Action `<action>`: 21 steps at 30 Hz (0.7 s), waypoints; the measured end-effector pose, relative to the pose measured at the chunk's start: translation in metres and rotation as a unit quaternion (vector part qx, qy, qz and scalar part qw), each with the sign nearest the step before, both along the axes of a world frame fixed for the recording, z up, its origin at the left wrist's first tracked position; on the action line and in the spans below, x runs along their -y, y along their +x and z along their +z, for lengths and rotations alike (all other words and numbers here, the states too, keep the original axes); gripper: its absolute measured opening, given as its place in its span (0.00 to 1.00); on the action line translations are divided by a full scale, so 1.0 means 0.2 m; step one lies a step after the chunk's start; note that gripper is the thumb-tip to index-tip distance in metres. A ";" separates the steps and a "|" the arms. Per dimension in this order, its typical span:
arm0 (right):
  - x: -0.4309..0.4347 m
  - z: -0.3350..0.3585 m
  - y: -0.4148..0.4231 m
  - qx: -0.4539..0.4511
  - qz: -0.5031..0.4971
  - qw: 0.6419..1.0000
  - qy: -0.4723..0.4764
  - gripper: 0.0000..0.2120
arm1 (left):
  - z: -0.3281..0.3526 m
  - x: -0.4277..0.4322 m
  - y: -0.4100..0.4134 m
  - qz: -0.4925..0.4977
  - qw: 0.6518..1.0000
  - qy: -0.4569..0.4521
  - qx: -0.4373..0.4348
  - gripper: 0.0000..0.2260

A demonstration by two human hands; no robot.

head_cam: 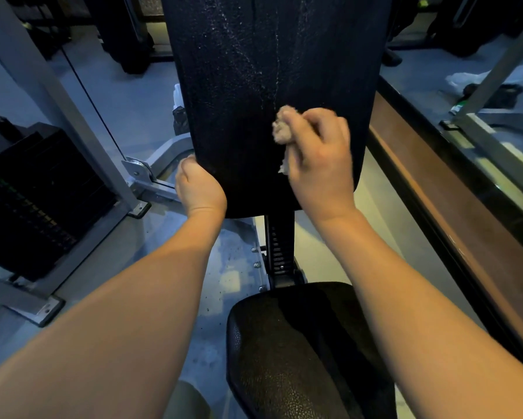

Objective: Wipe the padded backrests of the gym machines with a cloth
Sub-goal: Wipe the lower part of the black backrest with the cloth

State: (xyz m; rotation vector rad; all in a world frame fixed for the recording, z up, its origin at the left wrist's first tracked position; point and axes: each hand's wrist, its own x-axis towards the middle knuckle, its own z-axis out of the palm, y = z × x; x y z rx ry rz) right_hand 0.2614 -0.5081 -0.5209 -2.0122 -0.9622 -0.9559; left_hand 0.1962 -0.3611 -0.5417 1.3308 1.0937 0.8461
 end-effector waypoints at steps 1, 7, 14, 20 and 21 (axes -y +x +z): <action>0.02 0.00 0.02 -0.020 -0.028 0.999 0.030 0.20 | 0.00 0.00 0.00 0.001 1.000 0.001 0.001 0.16; -0.24 -0.02 -0.22 -0.042 0.059 0.997 0.007 0.17 | 0.01 0.01 0.00 0.017 0.999 -0.002 0.031 0.16; 0.20 0.01 0.09 -0.057 -0.099 0.992 0.056 0.19 | 0.01 0.02 -0.01 0.008 0.999 -0.012 0.039 0.17; 0.01 -0.05 -0.05 -0.101 -0.076 0.985 0.115 0.17 | -0.01 0.00 0.01 0.006 1.000 -0.002 0.021 0.15; -0.05 -0.07 -0.12 -0.073 -0.025 0.994 0.073 0.17 | -0.01 0.00 0.01 0.010 1.000 -0.003 0.021 0.15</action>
